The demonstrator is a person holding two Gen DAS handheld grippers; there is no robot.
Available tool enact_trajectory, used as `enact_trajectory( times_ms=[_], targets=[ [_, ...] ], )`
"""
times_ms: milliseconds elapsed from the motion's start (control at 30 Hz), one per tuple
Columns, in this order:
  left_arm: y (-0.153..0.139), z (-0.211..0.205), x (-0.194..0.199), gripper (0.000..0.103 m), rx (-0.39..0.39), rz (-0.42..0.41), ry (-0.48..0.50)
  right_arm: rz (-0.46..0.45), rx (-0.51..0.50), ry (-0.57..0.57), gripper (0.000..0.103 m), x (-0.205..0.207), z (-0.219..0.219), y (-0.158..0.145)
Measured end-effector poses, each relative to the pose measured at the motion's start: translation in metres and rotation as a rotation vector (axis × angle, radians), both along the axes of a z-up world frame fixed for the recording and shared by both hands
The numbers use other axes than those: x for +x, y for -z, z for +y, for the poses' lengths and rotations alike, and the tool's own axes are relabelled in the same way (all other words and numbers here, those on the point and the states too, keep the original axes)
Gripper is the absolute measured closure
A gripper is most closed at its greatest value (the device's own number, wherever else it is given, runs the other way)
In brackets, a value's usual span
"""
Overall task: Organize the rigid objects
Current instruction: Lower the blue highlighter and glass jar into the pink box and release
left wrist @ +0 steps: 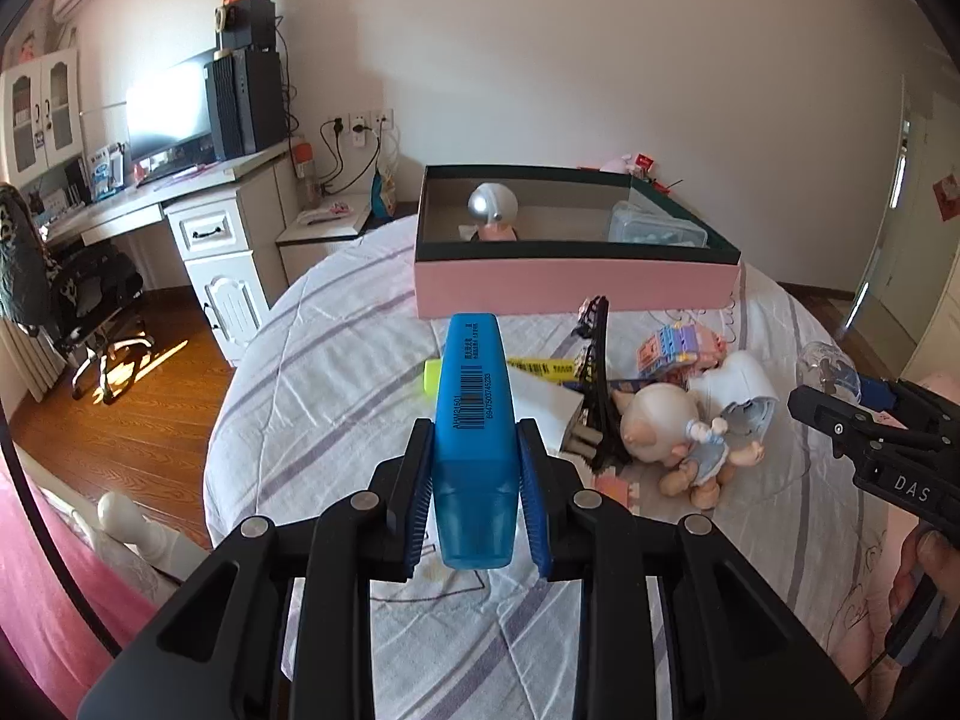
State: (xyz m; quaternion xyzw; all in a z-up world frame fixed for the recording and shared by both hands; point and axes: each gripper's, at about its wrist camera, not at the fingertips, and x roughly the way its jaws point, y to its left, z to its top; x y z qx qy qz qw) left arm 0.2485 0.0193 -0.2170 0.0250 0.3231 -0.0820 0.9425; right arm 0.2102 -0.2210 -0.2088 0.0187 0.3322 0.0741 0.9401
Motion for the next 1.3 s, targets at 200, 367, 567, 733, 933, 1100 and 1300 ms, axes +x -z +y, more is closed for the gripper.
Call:
enact_trajectory(
  times_ms=[200,367,567,733,933,1100,1300],
  targets=[
    [-0.028,-0.016,0.027,0.076,-0.011,-0.037,0.065,-0.073,-0.019,-0.011,0.041,0.020,-0.001,-0.036],
    [-0.050,-0.041,0.071,0.076,0.005,-0.055,0.133,-0.113,-0.041,-0.040,0.041,0.056,0.005,-0.061],
    [-0.056,-0.067,0.151,0.076,-0.002,0.022,0.183,-0.104,-0.070,-0.070,0.041,0.124,0.014,-0.075],
    [-0.042,-0.083,0.217,0.076,0.005,0.122,0.181,-0.060,-0.137,-0.071,0.041,0.188,0.021,-0.072],
    [-0.018,-0.101,0.263,0.076,0.051,0.205,0.178,0.032,-0.188,-0.021,0.041,0.250,0.008,-0.050],
    [-0.004,-0.113,0.273,0.076,0.077,0.237,0.184,0.085,-0.238,-0.004,0.041,0.278,0.004,-0.032],
    [-0.001,-0.115,0.276,0.064,0.056,0.253,0.160,0.083,-0.242,-0.007,0.029,0.281,0.005,-0.027]
  ],
)
